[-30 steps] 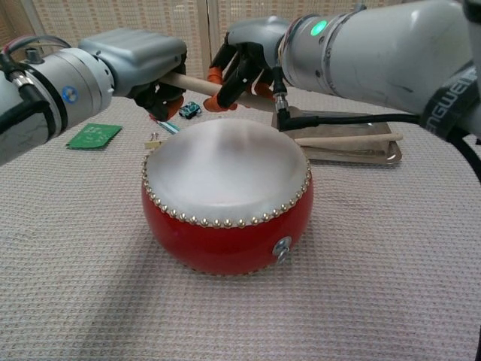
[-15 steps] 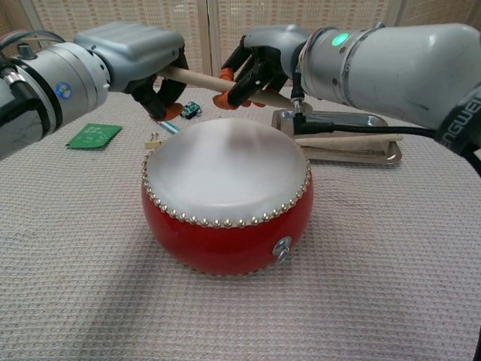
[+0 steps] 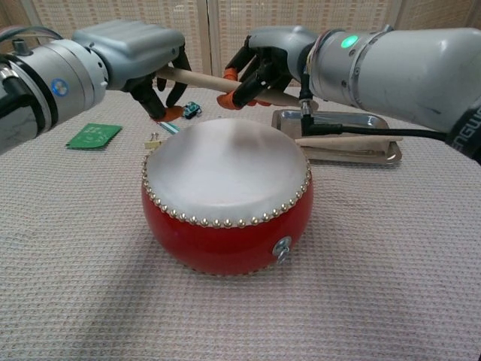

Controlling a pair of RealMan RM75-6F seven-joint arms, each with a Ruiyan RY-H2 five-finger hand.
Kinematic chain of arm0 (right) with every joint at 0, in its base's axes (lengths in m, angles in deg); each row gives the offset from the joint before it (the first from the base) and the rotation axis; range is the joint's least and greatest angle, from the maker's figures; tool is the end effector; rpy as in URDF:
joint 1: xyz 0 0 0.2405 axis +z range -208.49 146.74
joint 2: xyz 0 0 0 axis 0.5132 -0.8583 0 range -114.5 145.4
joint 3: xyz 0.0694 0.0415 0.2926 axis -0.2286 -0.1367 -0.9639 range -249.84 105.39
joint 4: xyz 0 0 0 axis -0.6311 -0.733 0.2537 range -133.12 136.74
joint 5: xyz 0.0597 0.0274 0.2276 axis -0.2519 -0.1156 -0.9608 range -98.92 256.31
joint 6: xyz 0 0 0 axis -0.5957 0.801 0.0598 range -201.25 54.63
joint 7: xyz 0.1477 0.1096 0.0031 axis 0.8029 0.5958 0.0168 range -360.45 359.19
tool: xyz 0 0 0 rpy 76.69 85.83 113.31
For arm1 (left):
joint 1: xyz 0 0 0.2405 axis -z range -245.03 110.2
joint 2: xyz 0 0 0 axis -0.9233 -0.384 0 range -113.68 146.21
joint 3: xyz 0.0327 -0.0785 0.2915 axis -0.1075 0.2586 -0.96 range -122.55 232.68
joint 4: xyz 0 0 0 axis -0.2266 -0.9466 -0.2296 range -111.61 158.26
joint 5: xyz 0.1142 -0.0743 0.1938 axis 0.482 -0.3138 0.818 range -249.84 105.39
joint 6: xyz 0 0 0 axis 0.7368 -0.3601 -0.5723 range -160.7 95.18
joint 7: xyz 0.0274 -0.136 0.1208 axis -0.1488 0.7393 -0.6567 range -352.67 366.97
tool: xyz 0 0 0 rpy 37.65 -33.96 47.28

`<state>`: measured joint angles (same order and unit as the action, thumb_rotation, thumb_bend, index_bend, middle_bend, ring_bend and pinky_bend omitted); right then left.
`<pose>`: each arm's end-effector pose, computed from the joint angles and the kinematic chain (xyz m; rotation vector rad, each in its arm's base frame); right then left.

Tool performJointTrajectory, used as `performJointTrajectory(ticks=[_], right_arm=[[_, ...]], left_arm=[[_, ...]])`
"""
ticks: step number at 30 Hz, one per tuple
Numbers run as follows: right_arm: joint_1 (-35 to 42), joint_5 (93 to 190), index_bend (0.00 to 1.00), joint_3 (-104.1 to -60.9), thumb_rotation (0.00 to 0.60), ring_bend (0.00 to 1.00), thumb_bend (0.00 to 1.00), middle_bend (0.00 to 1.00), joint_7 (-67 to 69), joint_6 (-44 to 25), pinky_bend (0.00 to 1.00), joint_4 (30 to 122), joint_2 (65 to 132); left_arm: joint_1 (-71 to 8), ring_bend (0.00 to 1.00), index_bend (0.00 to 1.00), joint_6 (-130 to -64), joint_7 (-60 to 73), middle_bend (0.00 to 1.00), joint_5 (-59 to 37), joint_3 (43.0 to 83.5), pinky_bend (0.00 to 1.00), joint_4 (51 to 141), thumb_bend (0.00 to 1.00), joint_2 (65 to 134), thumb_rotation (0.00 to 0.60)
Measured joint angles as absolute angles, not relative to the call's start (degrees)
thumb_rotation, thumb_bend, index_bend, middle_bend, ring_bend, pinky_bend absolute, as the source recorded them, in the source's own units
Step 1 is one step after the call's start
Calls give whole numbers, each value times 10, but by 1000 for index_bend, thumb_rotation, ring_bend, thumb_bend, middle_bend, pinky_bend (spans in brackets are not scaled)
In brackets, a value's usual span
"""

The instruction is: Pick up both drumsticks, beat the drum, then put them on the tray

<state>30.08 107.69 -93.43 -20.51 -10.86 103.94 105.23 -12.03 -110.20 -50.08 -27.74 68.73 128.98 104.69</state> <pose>-0.0093 -0.4254 -0.0509 1.6717 -1.4709 1.1796 -0.0449 0.4057 -0.0126 -1.7702 -0.5835 -0.8544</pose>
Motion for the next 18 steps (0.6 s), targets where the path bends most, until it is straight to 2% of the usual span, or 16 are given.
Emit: performJointTrajectory(ticks=[2,5,9,18], right_arm=[[300,1078,989,-935,600,810,392,826,-207,-108,912,1039,1052],[300,1078,990,-935,600,810,392,826,-212,-107,912,1040,1052],[299,1079,992,-936,600,812,393,828,-216,-106,915,1042,1053],[296,1081,994,-935,600,815,399,829,-220,-108,916,1035,1056]], left_arm=[[-120,9,0,-1097,-499,25,-285,690,228,1294,296,1043,600],[-119,0,0,-1092,-497,0,-293,694,157,1298,274,1040,600],[-119,0,0,-1089,-488,0,-297,699,120,1300,257,1036,600],[-122,0,0,-1079,-461,0,-296,704,105,1309,228,1021,600]])
